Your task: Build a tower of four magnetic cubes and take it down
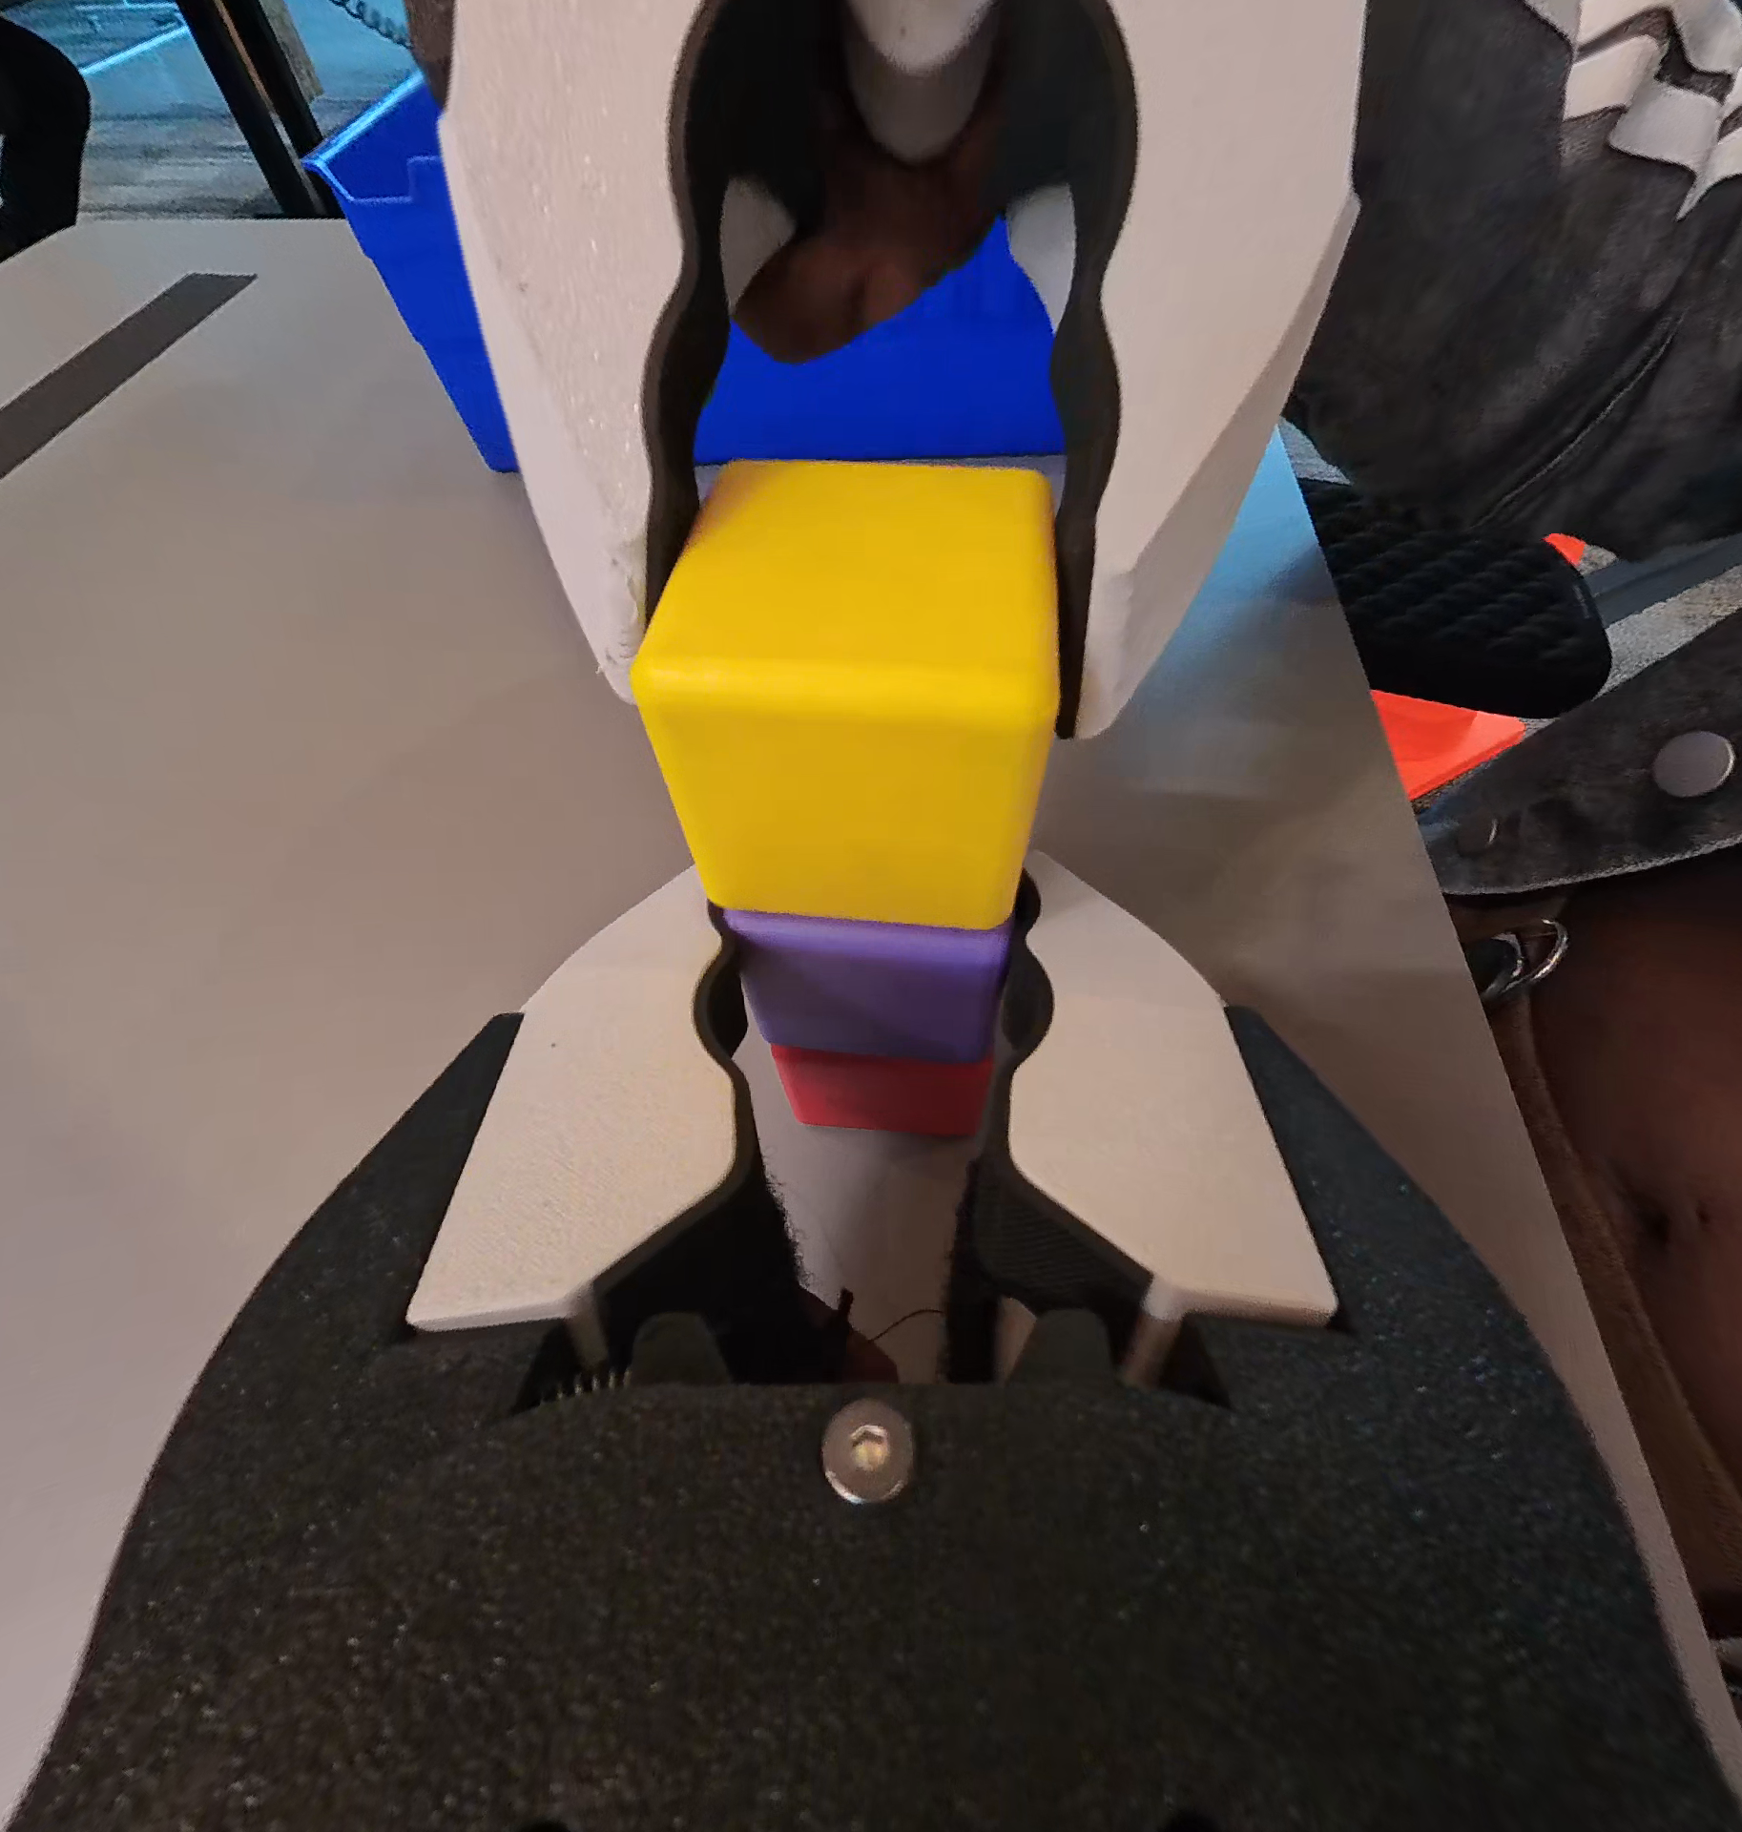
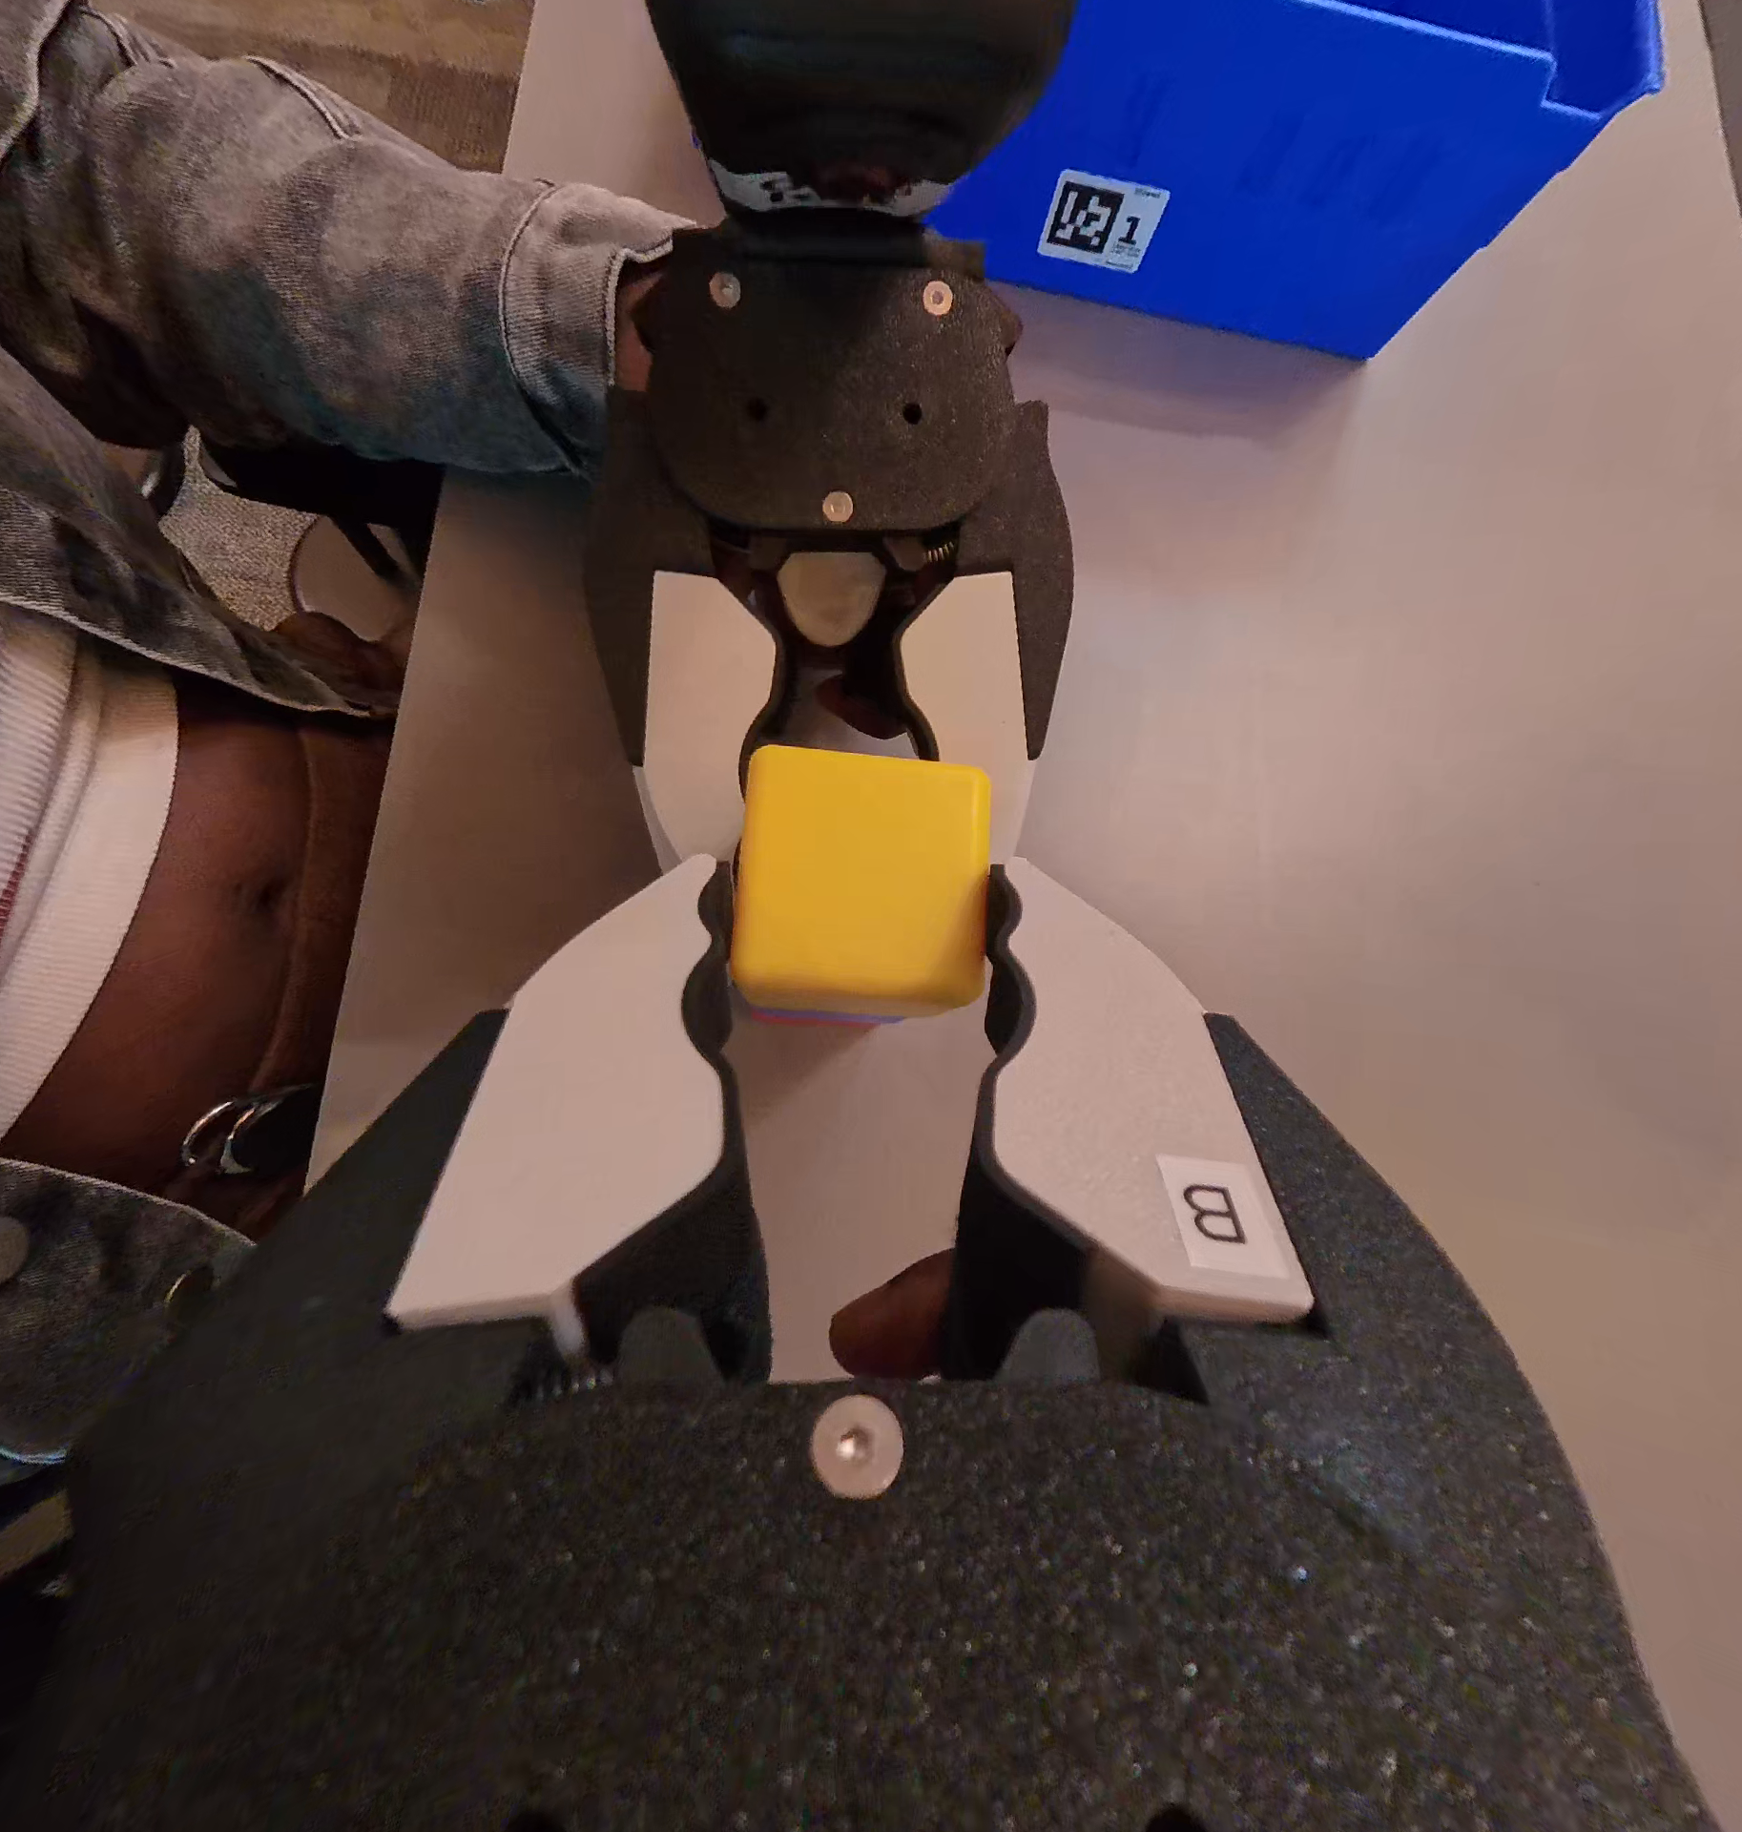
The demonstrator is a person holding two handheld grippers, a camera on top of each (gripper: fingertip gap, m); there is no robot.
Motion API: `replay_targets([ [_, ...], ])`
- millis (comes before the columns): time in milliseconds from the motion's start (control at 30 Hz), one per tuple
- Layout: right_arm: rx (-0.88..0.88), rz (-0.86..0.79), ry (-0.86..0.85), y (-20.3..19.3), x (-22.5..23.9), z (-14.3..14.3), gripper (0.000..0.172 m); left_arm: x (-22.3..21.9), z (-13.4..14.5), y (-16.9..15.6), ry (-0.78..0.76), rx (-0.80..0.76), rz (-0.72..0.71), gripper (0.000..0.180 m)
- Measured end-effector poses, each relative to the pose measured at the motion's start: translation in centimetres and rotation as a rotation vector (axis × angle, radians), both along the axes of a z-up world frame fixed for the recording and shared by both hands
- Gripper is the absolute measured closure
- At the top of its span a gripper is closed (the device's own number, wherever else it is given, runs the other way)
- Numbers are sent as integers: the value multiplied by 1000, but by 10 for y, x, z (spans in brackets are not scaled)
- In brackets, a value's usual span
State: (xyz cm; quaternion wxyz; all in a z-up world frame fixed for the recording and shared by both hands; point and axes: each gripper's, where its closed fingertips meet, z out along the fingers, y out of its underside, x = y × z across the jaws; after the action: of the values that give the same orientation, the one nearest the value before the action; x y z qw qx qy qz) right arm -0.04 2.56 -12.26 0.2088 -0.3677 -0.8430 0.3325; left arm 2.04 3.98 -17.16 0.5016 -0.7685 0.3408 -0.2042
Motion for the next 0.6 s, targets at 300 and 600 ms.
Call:
replay_targets([
  [300, -83, -268, 320, 54, 25, 89, 123, 0, 0, -1, 8, -4, -1, 130],
  [600, 86, -1148, 255, 241, 167, 88, 123, 0, 0, -1, 12, -2, -5, 130],
])
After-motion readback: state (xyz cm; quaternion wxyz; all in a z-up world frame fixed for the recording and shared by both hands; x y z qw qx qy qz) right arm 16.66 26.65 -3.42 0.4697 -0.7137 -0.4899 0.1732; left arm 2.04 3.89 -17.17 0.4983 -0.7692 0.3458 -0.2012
